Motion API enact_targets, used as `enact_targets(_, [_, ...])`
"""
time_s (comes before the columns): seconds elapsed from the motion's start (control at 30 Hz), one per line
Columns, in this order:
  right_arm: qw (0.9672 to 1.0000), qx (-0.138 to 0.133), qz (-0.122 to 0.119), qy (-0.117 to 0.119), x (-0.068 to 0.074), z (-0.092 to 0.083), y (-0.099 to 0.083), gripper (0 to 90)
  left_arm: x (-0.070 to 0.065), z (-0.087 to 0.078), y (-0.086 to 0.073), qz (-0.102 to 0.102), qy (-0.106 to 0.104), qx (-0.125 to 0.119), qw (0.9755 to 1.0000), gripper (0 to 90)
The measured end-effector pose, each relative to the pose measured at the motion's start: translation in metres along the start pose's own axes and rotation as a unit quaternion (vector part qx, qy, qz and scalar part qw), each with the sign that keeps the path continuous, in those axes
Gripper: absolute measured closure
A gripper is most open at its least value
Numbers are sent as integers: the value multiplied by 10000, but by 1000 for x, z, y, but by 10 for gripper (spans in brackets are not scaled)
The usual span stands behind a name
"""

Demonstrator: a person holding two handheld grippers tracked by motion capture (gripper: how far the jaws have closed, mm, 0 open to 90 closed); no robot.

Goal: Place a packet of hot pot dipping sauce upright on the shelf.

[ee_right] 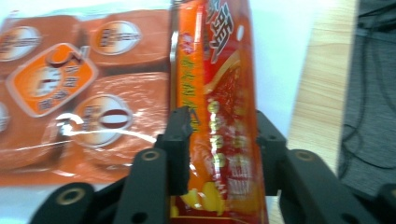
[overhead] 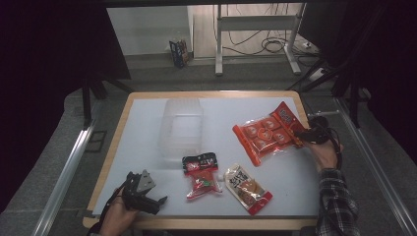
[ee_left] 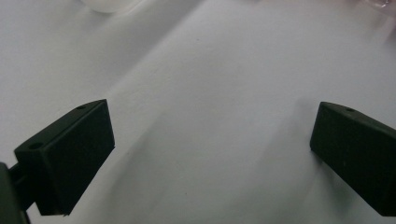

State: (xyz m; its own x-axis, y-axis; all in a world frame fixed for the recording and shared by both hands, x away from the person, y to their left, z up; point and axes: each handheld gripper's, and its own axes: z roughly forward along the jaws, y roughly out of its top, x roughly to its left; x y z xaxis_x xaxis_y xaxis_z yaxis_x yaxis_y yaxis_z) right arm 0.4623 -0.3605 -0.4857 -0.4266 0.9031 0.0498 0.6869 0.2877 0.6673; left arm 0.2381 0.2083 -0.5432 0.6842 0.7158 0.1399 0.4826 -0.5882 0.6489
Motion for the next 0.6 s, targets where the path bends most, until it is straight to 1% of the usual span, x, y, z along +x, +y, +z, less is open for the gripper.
enact_targets(0.03, [9999, 40, -61, 84, 2, 0, 1, 677, 0, 0, 0, 0, 0, 0, 10000, 0])
enact_targets(0.07, [9999, 40, -61, 84, 2, 0, 1, 677, 0, 0, 0, 0, -4, 2, 10000, 0])
enact_targets(0.1, [9995, 138, -286, -54, 7, 1, 3, 668, 0, 0, 0, -2, -9, 3, 10000, 0])
enact_targets(0.13, [9993, 150, -345, -89, 8, 3, 4, 655, 0, 0, 0, 7, -4, 1, 10000, 0])
enact_targets(0.2, [9992, 159, -343, -111, 8, 5, 6, 651, 0, 0, 0, 10, -3, 1, 10000, 0])
enact_targets(0.23, [9992, 155, -333, -138, 6, 9, 9, 646, 0, 0, 0, 11, -7, 0, 10000, 0])
enact_targets(0.3, [9994, 150, -302, -113, 6, 12, 11, 647, 0, 0, 0, 13, -8, 0, 10000, 0])
enact_targets(0.37, [9995, 164, -257, -96, 4, 21, 15, 650, 0, 0, 0, 12, -7, -1, 10000, 0])
enact_targets(0.43, [9997, 156, -160, -119, 3, 27, 17, 682, -1, 0, 0, 23, -1, 0, 10000, 0])
enact_targets(0.5, [9998, 160, -20, -116, 0, 32, 17, 753, -1, 0, 0, 25, -3, -2, 10000, 0])
enact_targets(0.53, [9998, 160, -20, -116, 0, 32, 17, 753, -1, 0, 0, 25, -3, -2, 10000, 0])
enact_targets(0.57, [9993, 308, -27, -230, -1, 34, 16, 875, 0, 0, 0, 51, 3, 12, 10000, 0])
enact_targets(0.6, [9993, 308, -27, -230, -1, 34, 16, 875, 0, 0, 0, 51, 3, 12, 10000, 0])
